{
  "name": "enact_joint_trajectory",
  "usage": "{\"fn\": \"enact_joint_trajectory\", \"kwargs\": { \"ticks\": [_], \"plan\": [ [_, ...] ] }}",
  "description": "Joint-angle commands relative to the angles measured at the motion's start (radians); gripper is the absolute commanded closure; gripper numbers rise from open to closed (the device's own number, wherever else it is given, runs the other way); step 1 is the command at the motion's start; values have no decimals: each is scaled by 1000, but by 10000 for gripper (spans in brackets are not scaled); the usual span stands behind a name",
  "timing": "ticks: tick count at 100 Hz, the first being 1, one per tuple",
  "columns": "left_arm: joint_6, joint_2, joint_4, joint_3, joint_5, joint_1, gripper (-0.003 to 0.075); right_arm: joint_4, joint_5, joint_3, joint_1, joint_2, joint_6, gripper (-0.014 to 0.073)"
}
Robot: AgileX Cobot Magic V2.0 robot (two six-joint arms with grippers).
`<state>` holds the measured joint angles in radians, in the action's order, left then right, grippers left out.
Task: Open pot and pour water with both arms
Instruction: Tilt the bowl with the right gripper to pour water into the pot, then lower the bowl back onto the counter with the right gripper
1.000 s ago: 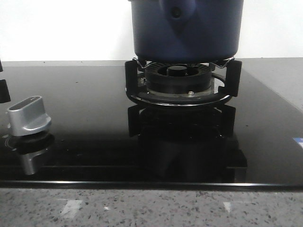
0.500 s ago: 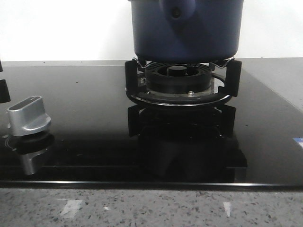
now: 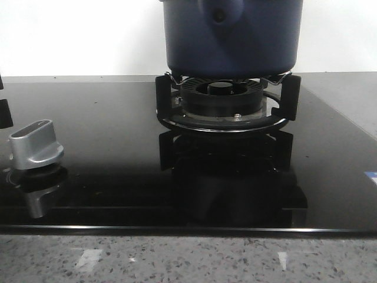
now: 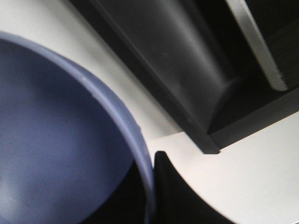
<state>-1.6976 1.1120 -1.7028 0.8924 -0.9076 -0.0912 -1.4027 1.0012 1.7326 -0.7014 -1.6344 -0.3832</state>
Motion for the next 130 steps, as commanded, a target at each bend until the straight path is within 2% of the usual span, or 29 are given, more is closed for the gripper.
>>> {"fn": "enact_joint_trajectory", "kwargs": {
  "ticks": [1,35,57,67,79,91,107,121,130],
  "plan": [
    [-2,-25,-97,33,-34,2,405,-150,-8,28,-9,43,-7,641],
    [-2,-25,-97,33,-34,2,405,-306,-6,28,-31,74,-7,642],
    [-2,-25,-97,33,-34,2,405,-281,-11,28,-31,90,-7,642],
    [-2,-25,-97,33,-34,2,405,-156,-11,28,-31,90,-7,642],
    [-2,-25,-97,33,-34,2,405,89,21,28,-27,90,-7,642],
    [-2,-25,-97,33,-34,2,405,281,41,28,9,90,-7,642],
    [-2,-25,-97,33,-42,2,405,388,90,28,66,105,-7,642],
    [-2,-25,-97,33,-45,2,405,584,72,28,173,181,-7,643],
    [-2,-25,-97,33,-45,2,405,734,74,28,302,241,-7,643]
  ]
}}
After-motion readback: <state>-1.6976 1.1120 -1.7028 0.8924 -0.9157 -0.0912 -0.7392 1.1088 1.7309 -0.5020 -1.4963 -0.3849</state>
